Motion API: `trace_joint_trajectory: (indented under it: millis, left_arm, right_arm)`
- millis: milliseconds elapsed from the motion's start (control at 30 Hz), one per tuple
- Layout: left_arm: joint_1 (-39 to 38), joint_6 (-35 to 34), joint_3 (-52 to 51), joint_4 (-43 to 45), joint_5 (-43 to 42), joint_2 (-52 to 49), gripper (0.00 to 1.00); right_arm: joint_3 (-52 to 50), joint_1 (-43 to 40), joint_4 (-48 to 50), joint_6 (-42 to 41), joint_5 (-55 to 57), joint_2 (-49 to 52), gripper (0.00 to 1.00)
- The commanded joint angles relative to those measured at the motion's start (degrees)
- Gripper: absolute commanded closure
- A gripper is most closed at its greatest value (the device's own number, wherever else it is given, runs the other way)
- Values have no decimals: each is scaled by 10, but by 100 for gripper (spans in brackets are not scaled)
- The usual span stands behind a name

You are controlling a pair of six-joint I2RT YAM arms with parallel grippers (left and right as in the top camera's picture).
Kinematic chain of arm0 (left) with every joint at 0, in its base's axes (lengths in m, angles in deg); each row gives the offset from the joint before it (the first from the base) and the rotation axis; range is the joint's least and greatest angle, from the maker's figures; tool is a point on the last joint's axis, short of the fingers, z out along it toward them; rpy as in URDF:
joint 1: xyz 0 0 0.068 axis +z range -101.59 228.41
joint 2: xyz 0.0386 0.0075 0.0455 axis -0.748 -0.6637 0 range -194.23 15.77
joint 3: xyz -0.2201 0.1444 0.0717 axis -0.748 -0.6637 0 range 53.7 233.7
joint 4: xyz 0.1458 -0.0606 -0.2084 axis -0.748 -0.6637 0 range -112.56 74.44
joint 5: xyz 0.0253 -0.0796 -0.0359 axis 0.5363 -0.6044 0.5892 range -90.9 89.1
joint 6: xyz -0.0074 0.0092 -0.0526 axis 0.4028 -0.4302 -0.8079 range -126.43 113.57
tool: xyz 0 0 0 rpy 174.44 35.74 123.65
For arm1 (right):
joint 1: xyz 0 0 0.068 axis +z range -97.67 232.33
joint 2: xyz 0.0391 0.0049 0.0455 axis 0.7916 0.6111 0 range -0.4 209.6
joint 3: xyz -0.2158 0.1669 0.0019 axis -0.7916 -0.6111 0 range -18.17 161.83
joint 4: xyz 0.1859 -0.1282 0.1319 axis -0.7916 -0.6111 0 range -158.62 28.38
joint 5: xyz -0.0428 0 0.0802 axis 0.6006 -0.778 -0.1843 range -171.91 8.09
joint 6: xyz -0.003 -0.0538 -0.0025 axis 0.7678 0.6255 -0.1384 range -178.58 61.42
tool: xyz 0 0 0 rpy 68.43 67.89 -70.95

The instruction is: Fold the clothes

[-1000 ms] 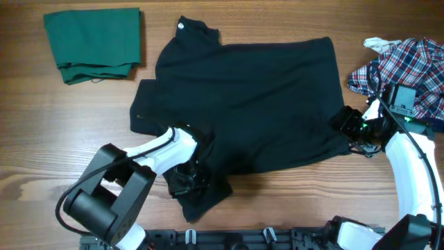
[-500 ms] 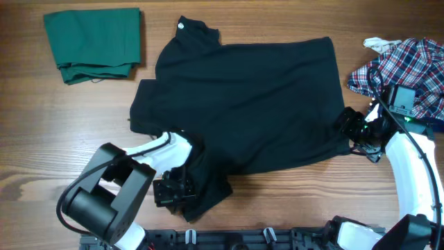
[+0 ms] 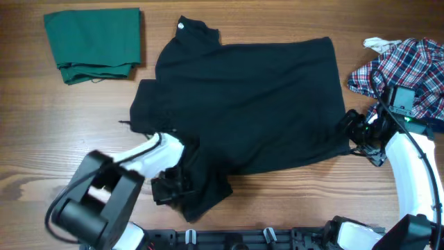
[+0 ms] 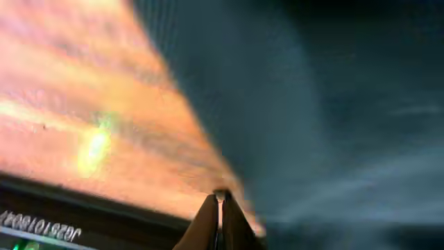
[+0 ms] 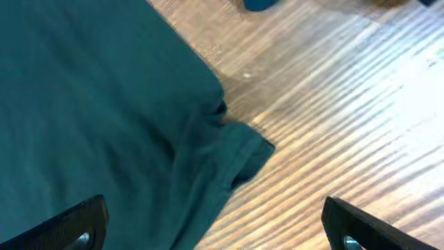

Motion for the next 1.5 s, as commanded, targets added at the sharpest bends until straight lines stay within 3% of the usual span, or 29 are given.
trace_joint_trajectory:
  millis: [0,33,133,167,267,700,833,1333,1467]
  left_arm:
    - [5,-14,14,-8,15,71,90]
    - [5,-14,15,-12,15,99,85]
    - [5,-32,15,-14,15,170,29]
    - [5,-50,15,-14,15,181,15]
    - [5,-88,14,-14,16,187,1]
    - [5,-123,-45,92,19,176,0]
    - [5,-123,-45,107,19,169,13]
    - [5,-117,-48,145,15,109,18]
    - [5,-117,-48,157,15,109,33]
  right_arm:
    - [9,1,-17,-17,63,-10,0]
    - [9,1,-20,-18,73,-10,0]
    - [9,1,-28,-30,78,-10,0]
    - [9,1,-31,-30,78,-10,0]
    - [8,1,-40,-28,62,-10,0]
    - [-38,1,-15,-44,-4,-9,0]
    - [-38,1,-12,-45,-7,-9,0]
    - [-38,1,-12,-43,-24,-8,0]
    - [-38,1,-20,-43,-24,-8,0]
